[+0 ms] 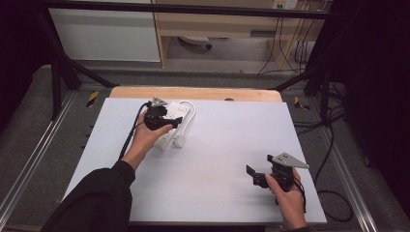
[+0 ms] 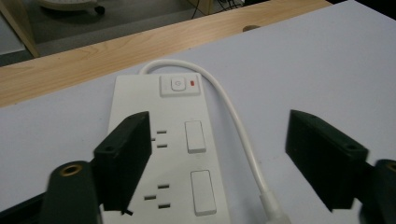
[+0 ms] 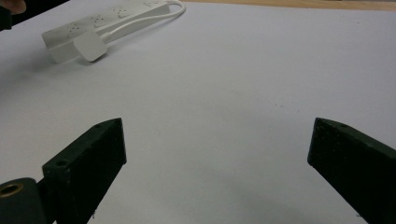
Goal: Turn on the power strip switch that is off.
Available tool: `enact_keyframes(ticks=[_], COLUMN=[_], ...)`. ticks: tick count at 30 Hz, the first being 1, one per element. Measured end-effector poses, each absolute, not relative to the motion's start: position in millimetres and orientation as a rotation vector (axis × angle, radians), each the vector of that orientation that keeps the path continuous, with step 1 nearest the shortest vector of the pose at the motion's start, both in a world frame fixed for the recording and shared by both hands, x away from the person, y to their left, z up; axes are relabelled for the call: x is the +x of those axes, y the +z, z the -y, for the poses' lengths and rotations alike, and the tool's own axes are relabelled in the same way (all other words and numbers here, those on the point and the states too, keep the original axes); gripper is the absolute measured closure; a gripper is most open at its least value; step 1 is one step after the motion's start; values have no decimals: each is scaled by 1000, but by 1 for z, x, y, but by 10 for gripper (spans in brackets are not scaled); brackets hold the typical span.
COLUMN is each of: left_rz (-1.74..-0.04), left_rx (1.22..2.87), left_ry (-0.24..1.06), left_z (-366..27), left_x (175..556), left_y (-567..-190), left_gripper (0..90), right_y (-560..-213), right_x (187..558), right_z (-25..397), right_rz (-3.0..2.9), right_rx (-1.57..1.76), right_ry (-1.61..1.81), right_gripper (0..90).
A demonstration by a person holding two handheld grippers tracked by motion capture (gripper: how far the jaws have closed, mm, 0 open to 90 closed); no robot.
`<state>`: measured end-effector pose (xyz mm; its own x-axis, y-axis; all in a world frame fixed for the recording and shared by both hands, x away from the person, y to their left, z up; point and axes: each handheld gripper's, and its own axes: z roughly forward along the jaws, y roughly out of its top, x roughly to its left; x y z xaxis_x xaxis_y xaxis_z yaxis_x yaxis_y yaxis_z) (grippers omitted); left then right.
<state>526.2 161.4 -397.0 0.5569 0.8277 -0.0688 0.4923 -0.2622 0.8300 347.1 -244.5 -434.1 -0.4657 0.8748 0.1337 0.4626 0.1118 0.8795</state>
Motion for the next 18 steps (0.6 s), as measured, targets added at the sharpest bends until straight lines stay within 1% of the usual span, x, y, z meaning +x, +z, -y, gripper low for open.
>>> enact_keyframes(ticks=[3,6,18], left_rz=[-1072,-1065,-1080], left_rx=[1911,1915,1947], left_ry=[481,478,463], left_z=[-164,-165,-171], left_x=[525,524,516], left_y=[-395,-393,-383], left_gripper=[127,102,107], right_y=[-434,-434,-435], right_x=[347,347,348], right_z=[245,245,245], right_rz=[-1975,-1975,-1972], right_rx=[1298,1299,1301], right_ry=[1310,1310,1309], right_gripper=[47,47,45])
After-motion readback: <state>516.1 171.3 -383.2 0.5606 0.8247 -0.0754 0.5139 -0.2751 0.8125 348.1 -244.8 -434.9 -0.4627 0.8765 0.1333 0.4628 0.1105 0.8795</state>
